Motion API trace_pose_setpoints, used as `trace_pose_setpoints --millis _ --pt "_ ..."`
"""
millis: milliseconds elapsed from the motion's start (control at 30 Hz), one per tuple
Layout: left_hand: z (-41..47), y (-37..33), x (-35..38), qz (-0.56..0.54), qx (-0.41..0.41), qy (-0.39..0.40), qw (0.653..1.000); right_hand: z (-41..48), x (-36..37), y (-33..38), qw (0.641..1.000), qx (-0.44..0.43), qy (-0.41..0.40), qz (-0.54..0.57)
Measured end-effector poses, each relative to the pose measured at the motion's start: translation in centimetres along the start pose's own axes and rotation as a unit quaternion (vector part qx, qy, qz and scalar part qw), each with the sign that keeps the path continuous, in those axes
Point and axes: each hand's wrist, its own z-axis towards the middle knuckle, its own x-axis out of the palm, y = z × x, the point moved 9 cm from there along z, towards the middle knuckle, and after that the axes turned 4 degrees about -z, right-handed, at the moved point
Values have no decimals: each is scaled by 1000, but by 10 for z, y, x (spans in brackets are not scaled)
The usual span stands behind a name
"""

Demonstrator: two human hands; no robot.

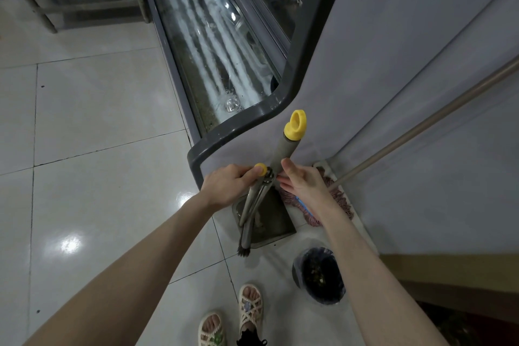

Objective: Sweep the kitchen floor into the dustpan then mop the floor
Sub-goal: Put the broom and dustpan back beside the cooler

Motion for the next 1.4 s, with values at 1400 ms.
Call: trace_pose_setpoints --millis 1400 --pt "1 -1 2 34 13 9 999 1 14 -8 997 -16 -48 63"
